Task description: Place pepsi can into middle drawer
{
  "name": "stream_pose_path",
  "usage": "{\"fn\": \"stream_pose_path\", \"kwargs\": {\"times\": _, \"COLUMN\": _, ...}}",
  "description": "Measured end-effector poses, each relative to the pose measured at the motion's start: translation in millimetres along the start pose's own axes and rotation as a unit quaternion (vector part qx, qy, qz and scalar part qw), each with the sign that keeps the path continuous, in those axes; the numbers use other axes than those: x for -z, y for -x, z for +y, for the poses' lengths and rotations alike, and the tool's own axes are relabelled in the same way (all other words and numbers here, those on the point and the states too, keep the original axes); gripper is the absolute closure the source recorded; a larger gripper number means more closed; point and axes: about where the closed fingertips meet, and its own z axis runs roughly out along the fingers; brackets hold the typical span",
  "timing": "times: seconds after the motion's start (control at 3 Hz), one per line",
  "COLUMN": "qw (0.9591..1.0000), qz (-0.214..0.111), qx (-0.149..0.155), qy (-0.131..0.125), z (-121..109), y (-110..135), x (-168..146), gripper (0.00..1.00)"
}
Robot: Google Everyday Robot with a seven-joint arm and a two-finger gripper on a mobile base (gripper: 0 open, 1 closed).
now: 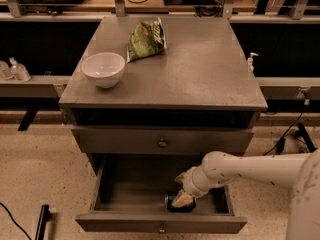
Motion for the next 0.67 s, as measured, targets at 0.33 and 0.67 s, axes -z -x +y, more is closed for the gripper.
{"fn": "stream_pose_path", "kwargs": {"times": 0.33, "qw": 0.9995, "qz": -0.023, "qx": 0.014, "qy": -0.018, "z": 0, "y": 14, "x": 24, "gripper": 0.15}}
{"fn": "stream_pose_path", "kwargs": {"times": 0.67, "qw": 0.9969, "qz": -0.063, "qx": 0.024, "qy": -0.041, "z": 13, "y": 30, "x": 65, "gripper": 0.00}}
